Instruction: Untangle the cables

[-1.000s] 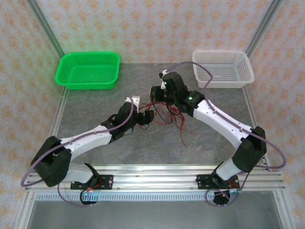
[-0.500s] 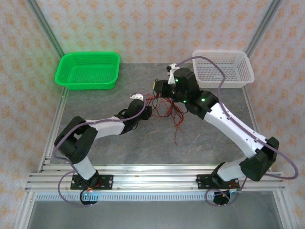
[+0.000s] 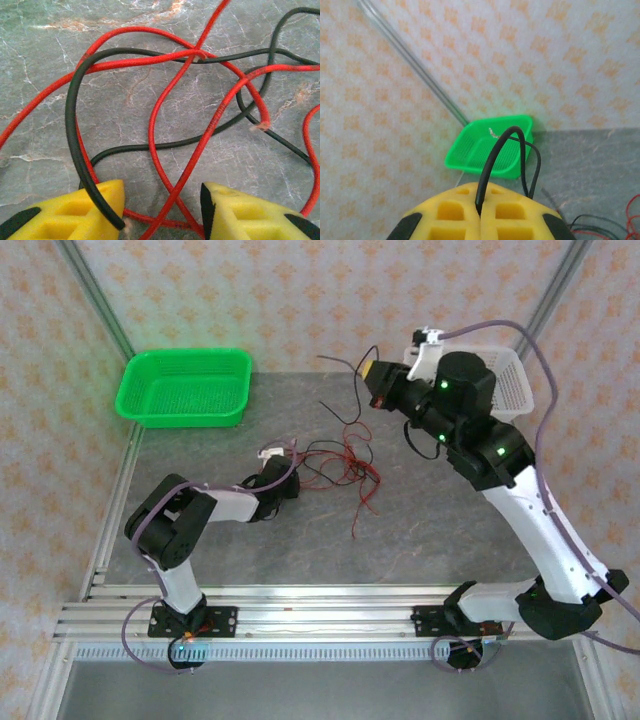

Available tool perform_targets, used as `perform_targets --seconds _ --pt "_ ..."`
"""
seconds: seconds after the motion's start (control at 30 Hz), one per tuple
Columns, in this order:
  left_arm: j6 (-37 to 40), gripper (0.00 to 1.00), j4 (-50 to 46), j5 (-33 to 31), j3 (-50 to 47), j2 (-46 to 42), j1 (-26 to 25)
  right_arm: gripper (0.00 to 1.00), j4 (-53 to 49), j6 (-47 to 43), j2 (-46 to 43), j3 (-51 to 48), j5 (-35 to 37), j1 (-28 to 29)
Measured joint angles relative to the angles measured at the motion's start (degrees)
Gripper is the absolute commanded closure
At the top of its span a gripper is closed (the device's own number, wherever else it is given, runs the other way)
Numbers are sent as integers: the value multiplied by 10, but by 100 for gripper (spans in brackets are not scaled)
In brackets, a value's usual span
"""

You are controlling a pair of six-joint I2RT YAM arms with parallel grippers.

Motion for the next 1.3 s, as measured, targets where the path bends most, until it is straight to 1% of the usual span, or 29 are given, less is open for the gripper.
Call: perform_targets --seconds 0.1,0.17,0.27,0.47,0.57,0.67,0.8,0.93,1.07,1.17,1.3 --pt "2 32 -5 2 -7 -23 0 100 -16 -17 0 28 30 -10" --pt "3 29 -11 5 -9 -46 0 100 -26 -31 4 45 43 -23" --pt "14 25 -27 14 -8 -98 0 100 -32 -51 17 62 54 -57" --pt "56 15 -89 16 23 -218 -21 100 -34 -89 62 62 42 -169" --pt "81 10 -113 16 50 -268 -35 100 -27 -103 96 63 16 -232" --pt "99 1 -128 18 59 -312 -39 100 -22 -111 138 71 -12 -285" --pt "108 1 -141 17 50 -368 -39 100 -17 -118 214 113 -42 -337" --pt "103 0 -136 0 6 -437 -37 100 -12 -119 301 181 -72 -374" --pt "87 1 -136 -2 -39 -495 -11 100 -14 -111 387 266 -87 -397" --pt "78 1 -141 -2 -43 -512 0 100 -16 -103 442 317 -87 -410" --pt "76 1 -158 -2 -41 -521 0 100 -16 -93 483 326 -87 -424"
